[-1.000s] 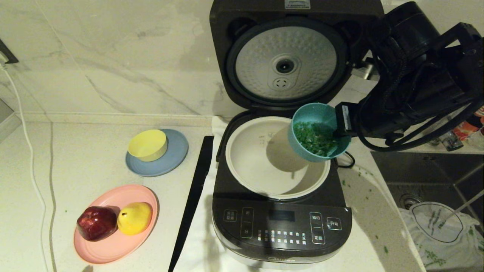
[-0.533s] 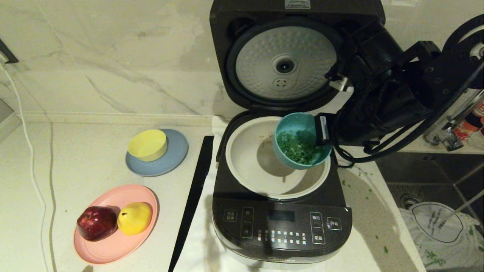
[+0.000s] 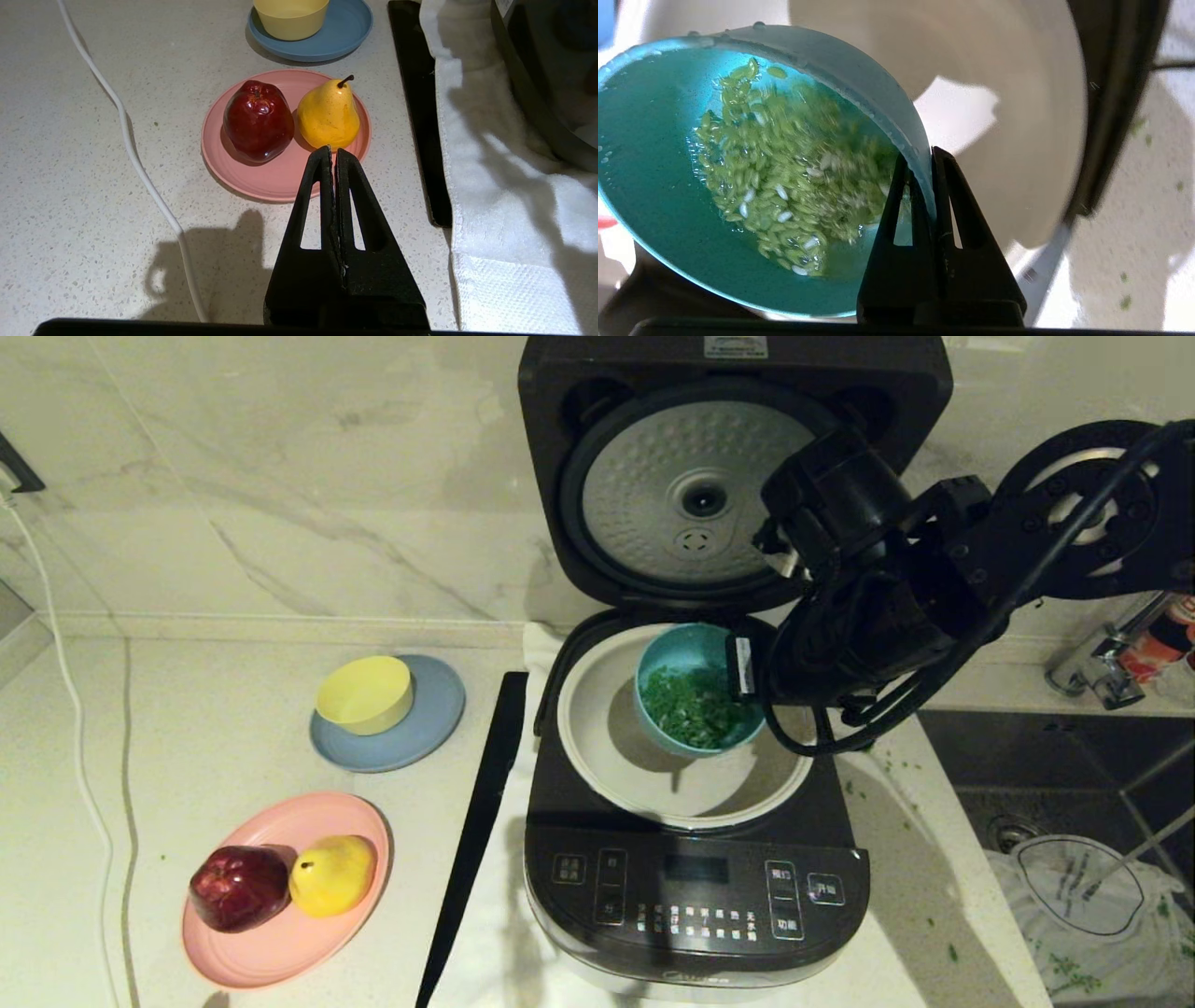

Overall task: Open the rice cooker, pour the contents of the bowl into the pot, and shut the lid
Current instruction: Pour the water from the bowl into the rice cooker

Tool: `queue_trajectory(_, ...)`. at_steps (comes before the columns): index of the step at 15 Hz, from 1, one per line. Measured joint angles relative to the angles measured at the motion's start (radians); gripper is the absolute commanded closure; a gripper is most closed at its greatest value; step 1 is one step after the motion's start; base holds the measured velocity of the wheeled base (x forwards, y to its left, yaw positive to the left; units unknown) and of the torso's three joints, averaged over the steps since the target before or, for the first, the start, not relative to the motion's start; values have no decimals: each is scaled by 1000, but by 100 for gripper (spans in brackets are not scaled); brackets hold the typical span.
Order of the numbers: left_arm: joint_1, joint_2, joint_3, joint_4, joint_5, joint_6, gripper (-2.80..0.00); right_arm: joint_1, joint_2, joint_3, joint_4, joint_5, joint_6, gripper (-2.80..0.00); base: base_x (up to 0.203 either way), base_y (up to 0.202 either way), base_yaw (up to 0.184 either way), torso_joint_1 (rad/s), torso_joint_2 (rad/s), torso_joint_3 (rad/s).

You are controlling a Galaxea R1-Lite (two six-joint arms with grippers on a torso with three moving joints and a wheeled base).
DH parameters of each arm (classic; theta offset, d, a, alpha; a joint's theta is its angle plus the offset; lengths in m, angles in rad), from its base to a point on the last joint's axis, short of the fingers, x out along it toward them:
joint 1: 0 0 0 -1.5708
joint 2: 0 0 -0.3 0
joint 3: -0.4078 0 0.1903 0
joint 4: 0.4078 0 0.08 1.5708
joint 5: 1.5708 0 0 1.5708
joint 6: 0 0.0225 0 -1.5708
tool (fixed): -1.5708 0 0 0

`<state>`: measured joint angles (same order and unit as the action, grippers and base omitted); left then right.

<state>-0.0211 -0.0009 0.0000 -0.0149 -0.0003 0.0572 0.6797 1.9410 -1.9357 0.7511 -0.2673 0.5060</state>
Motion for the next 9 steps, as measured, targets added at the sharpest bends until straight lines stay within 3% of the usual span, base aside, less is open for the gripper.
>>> queue_trajectory(4, 0, 0, 0, 1, 0, 0, 0, 22, 9, 5, -25, -56, 9, 0, 0, 0, 0, 0, 0, 0)
queue_trajectory(6, 0, 0, 0, 0, 0, 0, 0, 30, 10, 19, -41, -133, 14, 0, 0, 0, 0, 0, 0, 0)
queue_trajectory(9, 0, 0, 0, 0, 0, 0, 0, 48, -2, 106, -164, -205, 10, 0, 0, 0, 0, 0, 0, 0)
